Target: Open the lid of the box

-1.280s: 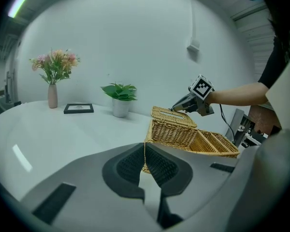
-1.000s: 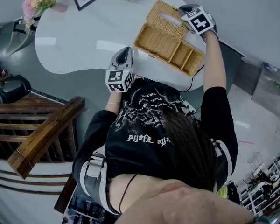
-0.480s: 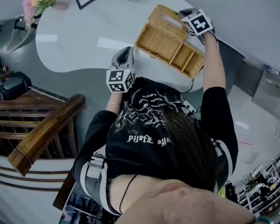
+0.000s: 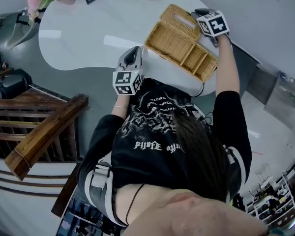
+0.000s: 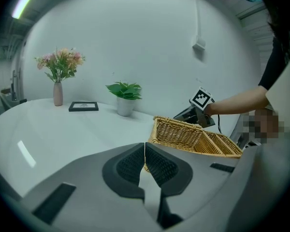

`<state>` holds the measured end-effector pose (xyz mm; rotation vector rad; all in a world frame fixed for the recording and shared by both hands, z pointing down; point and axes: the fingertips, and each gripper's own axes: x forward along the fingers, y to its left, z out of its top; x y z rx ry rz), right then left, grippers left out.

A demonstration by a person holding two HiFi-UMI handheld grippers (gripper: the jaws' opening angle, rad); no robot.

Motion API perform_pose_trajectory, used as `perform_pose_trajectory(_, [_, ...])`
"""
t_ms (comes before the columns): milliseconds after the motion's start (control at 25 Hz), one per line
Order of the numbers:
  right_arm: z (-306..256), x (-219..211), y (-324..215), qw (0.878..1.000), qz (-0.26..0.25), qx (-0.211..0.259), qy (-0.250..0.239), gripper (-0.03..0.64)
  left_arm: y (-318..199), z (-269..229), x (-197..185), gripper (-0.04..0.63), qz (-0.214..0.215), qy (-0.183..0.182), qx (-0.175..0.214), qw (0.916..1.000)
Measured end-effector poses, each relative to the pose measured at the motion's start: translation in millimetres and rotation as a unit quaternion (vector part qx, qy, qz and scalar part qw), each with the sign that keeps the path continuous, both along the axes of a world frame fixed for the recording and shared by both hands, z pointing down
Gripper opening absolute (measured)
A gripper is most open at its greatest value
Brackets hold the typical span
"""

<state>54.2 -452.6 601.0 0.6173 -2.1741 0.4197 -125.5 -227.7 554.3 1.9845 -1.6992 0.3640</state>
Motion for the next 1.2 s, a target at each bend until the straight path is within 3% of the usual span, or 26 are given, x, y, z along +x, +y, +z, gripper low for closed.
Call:
perform_pose_trajectory(120, [-30,6,-12,0.998,0.037,0.038,-0.038,0.098,1,-3,1,0.025,-0.001,0.004,0.008,1.0000])
perform_pose_trajectory(280, [-87,12,-2,0.991,0.050,0.104,-0.067,0.120,10,-15,0,0.025,0.000,0.020,0.025,0.9995])
perform_pose_trajectory(520, [-169,32,58,0.962,0.132,0.173,-0.166,0.124,15,-46,7,0.025,0.030,0.034,0.070,0.9965])
perform_pose_trajectory(880, [-194,36,177,0.921,0.248,0.248,-0.170,0.118,27,-73,25,0.025,0.096,0.053,0.107,0.9882])
perform_pose_trajectory(1200, [-160,38,244,0.890,0.335,0.255,-0.173,0.084,35,-84,50,0.025,0.142,0.064,0.129,0.9794])
